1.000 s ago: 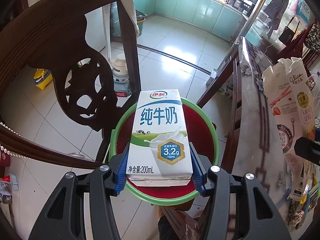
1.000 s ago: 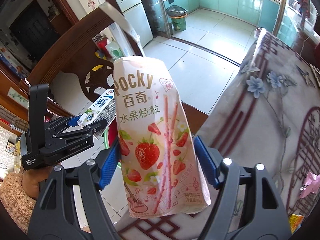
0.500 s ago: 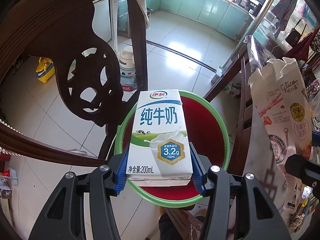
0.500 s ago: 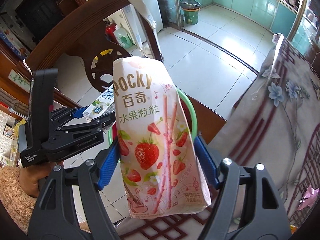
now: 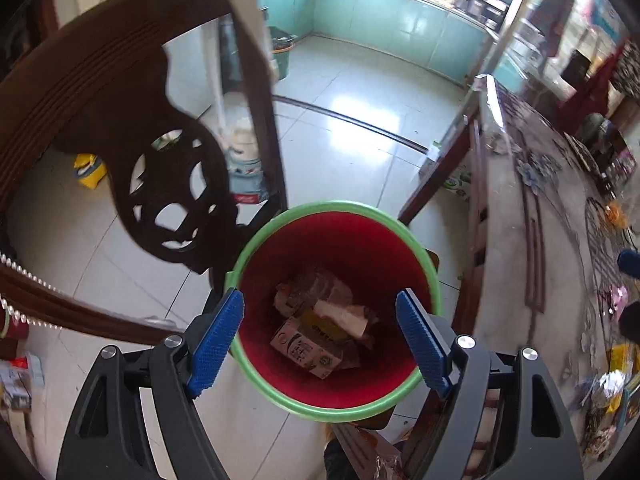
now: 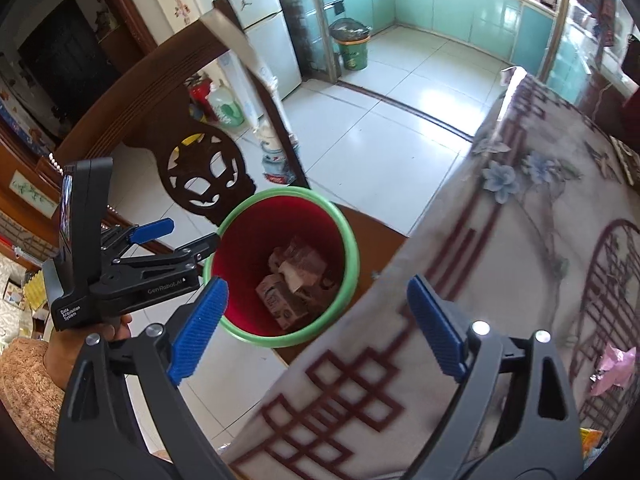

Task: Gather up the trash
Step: 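Grasp the crumpled white paper with the left gripper while the right grasps the plastic packet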

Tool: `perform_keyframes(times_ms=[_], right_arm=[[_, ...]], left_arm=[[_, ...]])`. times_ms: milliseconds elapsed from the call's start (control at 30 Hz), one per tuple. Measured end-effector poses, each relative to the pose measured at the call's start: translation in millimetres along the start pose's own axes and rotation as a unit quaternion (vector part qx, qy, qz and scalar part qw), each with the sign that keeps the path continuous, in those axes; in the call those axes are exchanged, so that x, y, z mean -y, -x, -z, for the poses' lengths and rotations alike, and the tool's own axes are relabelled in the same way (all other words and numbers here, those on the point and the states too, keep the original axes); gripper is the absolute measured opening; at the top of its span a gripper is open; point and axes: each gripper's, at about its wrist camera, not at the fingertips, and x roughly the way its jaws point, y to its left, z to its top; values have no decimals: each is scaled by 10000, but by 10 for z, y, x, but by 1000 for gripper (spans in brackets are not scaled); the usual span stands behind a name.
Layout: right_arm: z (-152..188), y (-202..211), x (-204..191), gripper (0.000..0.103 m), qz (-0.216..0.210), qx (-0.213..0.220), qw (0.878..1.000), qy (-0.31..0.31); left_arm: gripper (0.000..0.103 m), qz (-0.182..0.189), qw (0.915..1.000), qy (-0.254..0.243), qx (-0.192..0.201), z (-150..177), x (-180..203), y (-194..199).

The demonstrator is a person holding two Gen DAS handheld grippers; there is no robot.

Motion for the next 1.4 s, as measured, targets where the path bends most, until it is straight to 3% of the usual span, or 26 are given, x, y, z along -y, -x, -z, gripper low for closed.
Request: perform_keyframes(times_ms=[233, 500, 633, 800, 1033, 1133, 1267, 1400], right_arm=[[293, 473, 689, 93, 528, 316, 9961, -637], [925, 1069, 1778, 93, 1327, 546, 9764, -1611], [1486, 1329, 2495, 93, 1820, 460, 9543, -2326], [2318, 1488, 3277, 94, 2471, -25, 9191, -3069], [3180, 1607, 4007, 95, 2653, -386, 8810, -3898], [3346, 1508, 4150, 95, 2328, -490, 8814, -4081], [3338, 1337, 4159, 92, 2013, -547, 8986, -3859], [3285, 1244, 4169, 68, 1718, -457, 9086, -3778]], left_arm=[[75, 454, 9965, -702, 82, 2, 683, 107], [75, 1075, 9791, -1726, 65, 278, 1835, 309], [77, 1401, 9668, -2136, 1, 540, 2398, 437], [78, 1691, 9543, -2452, -238, 895, 2909, 490], [80, 2011, 9377, -2800, -424, 1225, 3506, 592], [82, 2143, 9267, -3046, -509, 1362, 3776, 610], [82, 2111, 9153, -3369, -641, 1537, 4151, 572], [82, 1967, 9150, -3425, -827, 1617, 4382, 451]])
